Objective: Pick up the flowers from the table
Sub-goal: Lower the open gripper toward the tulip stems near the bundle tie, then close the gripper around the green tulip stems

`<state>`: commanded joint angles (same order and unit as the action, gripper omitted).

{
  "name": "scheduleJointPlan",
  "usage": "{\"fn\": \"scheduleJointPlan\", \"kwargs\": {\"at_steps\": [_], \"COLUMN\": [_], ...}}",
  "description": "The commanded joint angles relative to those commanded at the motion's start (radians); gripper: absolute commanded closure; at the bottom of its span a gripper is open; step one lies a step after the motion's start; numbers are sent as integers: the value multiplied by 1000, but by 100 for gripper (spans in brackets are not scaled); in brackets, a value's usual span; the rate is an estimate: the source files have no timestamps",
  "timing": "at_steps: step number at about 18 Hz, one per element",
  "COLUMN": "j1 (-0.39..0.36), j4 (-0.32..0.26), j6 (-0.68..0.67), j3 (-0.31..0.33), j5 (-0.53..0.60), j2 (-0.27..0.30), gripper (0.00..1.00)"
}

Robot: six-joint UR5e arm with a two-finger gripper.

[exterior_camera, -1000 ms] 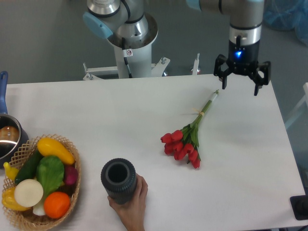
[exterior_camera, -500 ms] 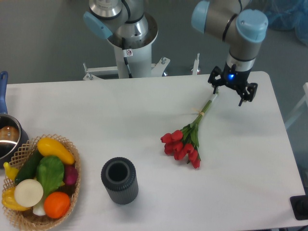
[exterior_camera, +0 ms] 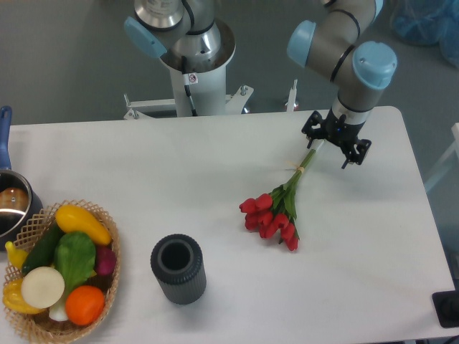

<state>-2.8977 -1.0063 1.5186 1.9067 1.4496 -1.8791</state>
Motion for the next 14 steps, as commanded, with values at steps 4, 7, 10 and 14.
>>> {"fn": "scheduleJointPlan", "kwargs": {"at_steps": [4,7,10,14], "j1": [21,34,43,48], "j4": [-2,0,2,2], "j6": [-3,-5,-14,-18], "j3": [0,8,9,9], "j5": [-25,-29,-48,-52], "j2": [-14,-21,-35,-38], "gripper": [0,0,0,0]}}
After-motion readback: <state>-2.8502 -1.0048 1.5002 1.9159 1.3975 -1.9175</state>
